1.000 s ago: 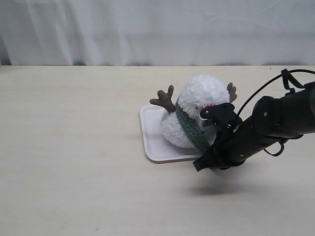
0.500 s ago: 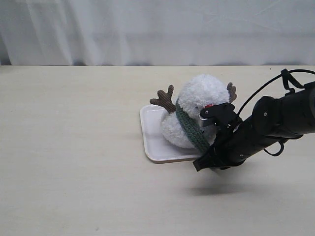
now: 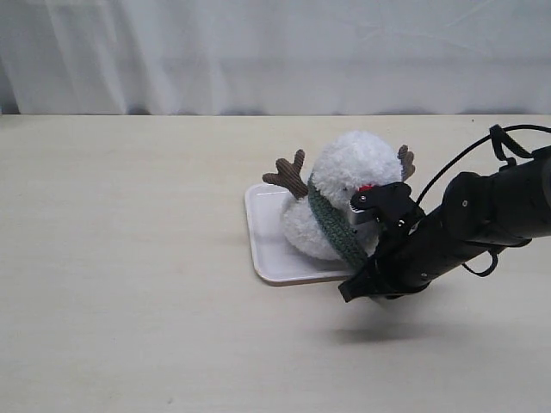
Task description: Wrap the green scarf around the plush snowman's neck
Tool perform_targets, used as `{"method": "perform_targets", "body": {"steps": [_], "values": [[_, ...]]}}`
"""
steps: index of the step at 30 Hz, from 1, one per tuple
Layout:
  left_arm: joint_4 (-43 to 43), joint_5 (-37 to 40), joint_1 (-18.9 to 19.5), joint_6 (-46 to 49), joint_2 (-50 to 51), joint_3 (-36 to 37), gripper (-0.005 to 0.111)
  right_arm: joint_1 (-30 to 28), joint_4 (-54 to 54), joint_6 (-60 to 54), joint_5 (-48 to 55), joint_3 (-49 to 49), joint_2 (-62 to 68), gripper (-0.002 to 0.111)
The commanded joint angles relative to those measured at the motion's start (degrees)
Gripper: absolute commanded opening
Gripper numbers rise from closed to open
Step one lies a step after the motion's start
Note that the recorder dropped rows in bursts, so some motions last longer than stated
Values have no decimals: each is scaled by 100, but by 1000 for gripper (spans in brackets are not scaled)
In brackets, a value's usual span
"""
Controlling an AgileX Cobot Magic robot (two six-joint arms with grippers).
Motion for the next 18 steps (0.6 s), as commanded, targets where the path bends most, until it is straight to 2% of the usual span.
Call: {"method": "perform_targets", "body": {"steps": [1,2,3,4,5,6,7,10,18], "values": [[-38,-69,-14,4,-12,9,0,2,-78,7,28,58,67,5],[-38,-69,-14,4,-12,9,0,2,-78,7,28,58,67,8],[-38,-69,-14,4,-12,9,0,2,-78,7,39,58,47,17],[-38,-69,-14,4,-12,9,0,2,-78,7,52,58,22,21],[-38,-69,-14,4,-12,9,0,2,-78,7,65,58,-59,33],[-38,-69,-14,4,-12,9,0,2,-78,7,77,58,-116,38],[-38,-69,-14,4,-12,9,0,2,-78,7,156,58,-259,49],[-38,-69,-14,4,-12,9,0,2,-78,7,496,46,-655,65],[-38,-69,-14,4,-12,9,0,2,259,49,1424,46,-1827,66]]}}
